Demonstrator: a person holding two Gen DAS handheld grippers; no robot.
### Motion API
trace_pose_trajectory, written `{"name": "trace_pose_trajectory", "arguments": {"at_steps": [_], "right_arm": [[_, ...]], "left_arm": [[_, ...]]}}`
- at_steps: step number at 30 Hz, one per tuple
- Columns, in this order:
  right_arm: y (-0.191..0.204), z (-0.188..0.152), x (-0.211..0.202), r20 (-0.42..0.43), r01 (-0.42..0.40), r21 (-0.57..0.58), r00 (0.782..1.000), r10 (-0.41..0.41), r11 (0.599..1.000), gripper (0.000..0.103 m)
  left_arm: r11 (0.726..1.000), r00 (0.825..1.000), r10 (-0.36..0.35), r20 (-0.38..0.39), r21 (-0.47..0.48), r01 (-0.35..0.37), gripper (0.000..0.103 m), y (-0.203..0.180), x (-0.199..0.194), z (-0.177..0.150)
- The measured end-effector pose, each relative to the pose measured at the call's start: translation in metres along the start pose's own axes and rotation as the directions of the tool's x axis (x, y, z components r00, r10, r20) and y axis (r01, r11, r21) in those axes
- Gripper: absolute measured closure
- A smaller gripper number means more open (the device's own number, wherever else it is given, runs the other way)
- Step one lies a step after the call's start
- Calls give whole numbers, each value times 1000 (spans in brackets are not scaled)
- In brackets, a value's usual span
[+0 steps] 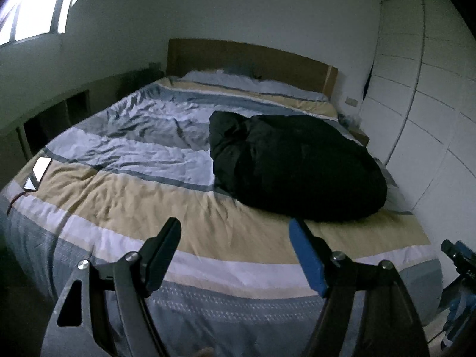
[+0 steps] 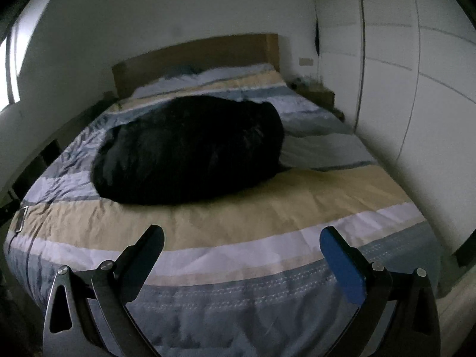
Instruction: Fold large clothes
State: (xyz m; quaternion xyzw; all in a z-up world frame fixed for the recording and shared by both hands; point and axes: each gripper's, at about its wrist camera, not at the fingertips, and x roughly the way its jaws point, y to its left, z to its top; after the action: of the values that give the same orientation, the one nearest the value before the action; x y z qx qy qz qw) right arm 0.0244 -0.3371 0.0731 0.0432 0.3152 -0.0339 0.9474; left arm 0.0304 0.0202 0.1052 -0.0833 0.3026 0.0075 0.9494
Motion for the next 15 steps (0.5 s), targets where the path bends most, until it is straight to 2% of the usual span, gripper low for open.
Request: {"name": "trace_pose_trajectory", "arguments": {"at_steps": [6, 15], "right_arm": [[10, -11, -33, 62, -12, -48, 998, 15, 999, 0], [12, -22, -45, 85, -20, -99, 996, 29, 995, 0]], "left_arm": [[999, 1000, 5, 20, 52, -6, 29, -32, -33, -25], [997, 1000, -3, 27, 78, 1, 29, -51, -51, -40]]}}
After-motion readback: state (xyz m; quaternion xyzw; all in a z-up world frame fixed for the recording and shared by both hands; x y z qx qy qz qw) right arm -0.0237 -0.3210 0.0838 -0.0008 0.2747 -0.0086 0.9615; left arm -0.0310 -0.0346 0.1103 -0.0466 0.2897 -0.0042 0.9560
